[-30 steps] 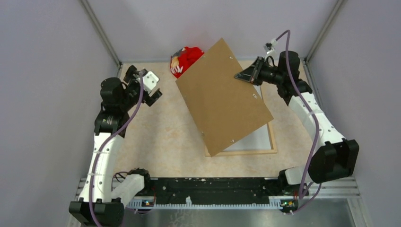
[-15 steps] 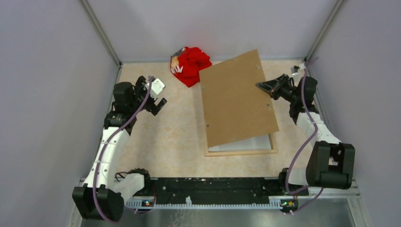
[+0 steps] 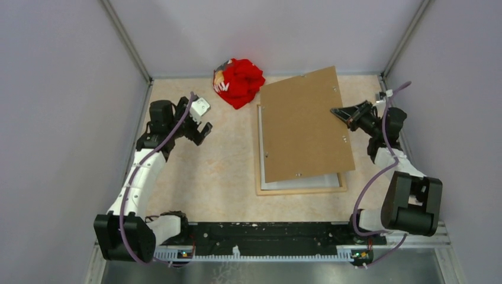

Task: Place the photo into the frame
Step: Turn over the photo frame item on the photo frame.

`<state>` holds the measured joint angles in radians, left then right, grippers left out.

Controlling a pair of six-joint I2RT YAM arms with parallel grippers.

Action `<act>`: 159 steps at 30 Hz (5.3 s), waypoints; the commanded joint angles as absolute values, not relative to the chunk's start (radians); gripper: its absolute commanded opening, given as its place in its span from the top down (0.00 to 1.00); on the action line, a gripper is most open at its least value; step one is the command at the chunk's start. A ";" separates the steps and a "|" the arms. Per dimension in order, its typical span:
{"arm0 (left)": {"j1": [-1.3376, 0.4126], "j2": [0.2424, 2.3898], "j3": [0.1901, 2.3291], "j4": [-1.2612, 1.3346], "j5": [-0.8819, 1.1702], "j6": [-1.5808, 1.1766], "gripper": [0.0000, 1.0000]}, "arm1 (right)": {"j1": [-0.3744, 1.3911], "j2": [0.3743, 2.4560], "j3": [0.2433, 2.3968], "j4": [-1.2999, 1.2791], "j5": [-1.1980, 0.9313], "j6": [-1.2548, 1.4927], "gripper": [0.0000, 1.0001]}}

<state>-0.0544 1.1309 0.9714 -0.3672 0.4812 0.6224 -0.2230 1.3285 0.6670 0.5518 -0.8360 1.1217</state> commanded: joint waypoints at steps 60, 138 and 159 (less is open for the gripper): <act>-0.072 1.188 0.968 -0.364 0.553 0.670 0.02 | -0.187 1.609 0.582 0.873 -0.850 1.132 1.00; -0.114 1.273 0.986 -0.375 0.554 0.616 0.02 | 0.130 1.394 1.012 -0.270 -0.178 0.344 0.01; -0.259 1.671 1.117 -0.332 0.746 0.298 0.12 | 0.522 1.317 0.802 0.063 -0.117 0.600 0.45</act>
<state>-0.2497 1.6634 1.0660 -0.3668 0.6937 0.3641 0.4431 1.3941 0.8272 0.0570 -0.2672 0.6022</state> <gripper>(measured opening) 0.880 0.594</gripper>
